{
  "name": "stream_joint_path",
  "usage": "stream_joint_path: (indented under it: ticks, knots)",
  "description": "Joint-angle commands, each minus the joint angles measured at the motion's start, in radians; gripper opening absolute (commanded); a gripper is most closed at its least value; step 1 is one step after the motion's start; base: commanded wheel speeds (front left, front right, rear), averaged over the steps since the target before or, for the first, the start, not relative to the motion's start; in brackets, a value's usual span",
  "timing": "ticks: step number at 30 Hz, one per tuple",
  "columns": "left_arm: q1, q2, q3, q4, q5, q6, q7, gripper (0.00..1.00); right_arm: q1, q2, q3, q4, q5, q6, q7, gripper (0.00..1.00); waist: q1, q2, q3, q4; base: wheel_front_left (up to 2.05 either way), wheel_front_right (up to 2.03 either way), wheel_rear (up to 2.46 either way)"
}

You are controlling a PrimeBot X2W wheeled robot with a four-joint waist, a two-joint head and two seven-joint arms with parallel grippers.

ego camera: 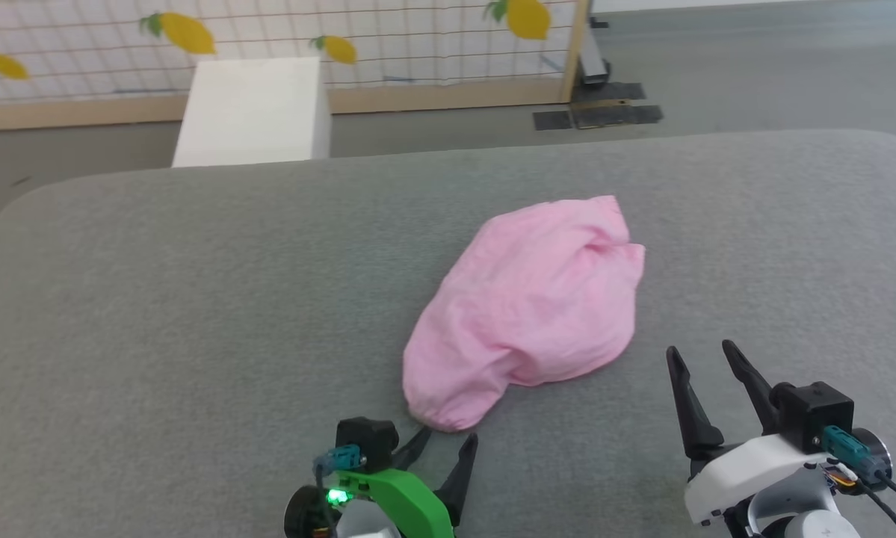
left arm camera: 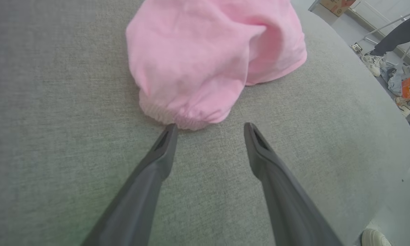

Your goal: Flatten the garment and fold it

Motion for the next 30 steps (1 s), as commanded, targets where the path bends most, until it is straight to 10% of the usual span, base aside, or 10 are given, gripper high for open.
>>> stream_joint_path:
  ticks: [1, 14, 16, 17, 30]
  knots:
    - [-0.024, 0.002, -0.004, 0.010, -0.020, 0.018, 0.022, 1.00, -0.002, 0.002, 0.005, -0.010, 0.006, -0.002, 0.004, 1.00, 0.0000, -0.0001, 0.001, -0.044, 0.00, 0.00, 0.00]
    - [-0.091, 0.002, 0.021, 0.062, -0.096, 0.163, 0.070, 0.98, -0.012, 0.002, 0.031, -0.005, 0.040, -0.002, 0.000, 1.00, 0.0000, -0.0001, 0.036, -0.092, 0.00, 0.00, 0.00]
    - [-0.099, 0.002, 0.021, 0.058, -0.096, 0.161, 0.052, 0.15, -0.014, 0.002, 0.031, -0.002, 0.043, -0.002, -0.002, 1.00, 0.0000, -0.0001, 0.036, -0.088, 0.00, 0.00, 0.00]
    - [-0.101, 0.002, 0.023, 0.055, -0.098, 0.157, 0.044, 0.00, -0.014, 0.002, 0.030, -0.001, 0.044, -0.002, -0.002, 1.00, 0.0000, -0.0001, 0.035, -0.085, 0.00, 0.00, 0.00]
    - [-0.040, 0.137, 0.198, -0.310, -0.212, 0.180, 0.071, 0.00, -0.011, 0.002, 0.014, -0.010, 0.047, -0.002, -0.001, 1.00, 0.0000, -0.0001, 0.013, -0.011, 0.00, 0.00, 0.00]
